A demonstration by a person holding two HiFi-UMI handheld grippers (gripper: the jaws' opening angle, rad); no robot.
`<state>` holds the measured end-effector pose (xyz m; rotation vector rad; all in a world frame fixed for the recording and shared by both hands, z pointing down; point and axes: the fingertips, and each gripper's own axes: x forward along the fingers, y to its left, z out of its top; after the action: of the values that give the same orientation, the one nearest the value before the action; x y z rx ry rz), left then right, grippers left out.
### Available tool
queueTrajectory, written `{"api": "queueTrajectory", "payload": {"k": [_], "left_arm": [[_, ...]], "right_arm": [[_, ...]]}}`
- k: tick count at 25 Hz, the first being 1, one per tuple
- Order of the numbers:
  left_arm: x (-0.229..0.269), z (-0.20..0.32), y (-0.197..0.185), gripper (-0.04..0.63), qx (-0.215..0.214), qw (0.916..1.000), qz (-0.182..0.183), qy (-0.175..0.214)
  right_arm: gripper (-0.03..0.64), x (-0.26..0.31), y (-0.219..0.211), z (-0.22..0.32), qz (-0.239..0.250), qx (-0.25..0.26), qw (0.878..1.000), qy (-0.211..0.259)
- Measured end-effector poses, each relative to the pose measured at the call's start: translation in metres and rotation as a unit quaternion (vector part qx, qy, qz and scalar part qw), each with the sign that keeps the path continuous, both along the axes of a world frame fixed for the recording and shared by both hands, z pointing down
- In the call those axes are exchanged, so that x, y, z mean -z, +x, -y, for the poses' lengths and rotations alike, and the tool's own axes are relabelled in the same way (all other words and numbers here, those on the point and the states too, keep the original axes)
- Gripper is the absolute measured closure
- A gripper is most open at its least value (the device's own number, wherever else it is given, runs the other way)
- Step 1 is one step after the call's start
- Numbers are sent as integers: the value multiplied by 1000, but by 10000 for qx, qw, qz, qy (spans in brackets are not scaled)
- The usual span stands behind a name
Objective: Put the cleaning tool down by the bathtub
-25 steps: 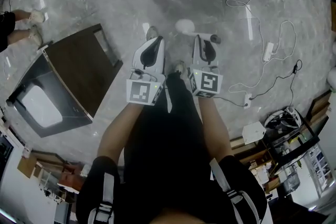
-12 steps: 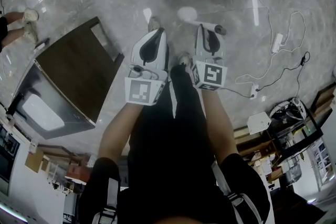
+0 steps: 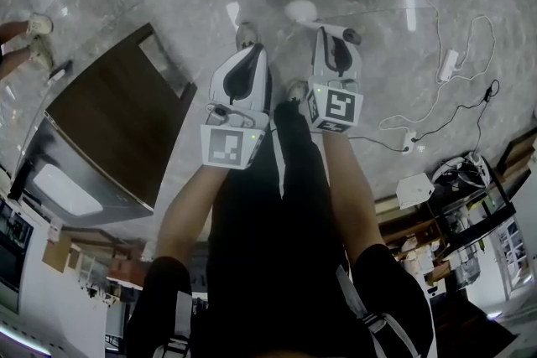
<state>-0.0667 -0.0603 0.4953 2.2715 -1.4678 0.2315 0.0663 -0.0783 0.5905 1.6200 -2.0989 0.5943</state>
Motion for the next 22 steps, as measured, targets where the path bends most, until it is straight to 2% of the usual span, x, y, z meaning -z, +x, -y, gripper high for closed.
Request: {"api": "queueTrajectory", "payload": {"k": [13,22], "left_arm": [[-54,24,-1,588,21,9999,7,-148],[-84,34,-3,588,-33,9995,56,-305]], "right_arm": [[532,-69,0,17,-51,-81,9998,-181],[532,-122,-4,29,-44,74,9995,-319]]}}
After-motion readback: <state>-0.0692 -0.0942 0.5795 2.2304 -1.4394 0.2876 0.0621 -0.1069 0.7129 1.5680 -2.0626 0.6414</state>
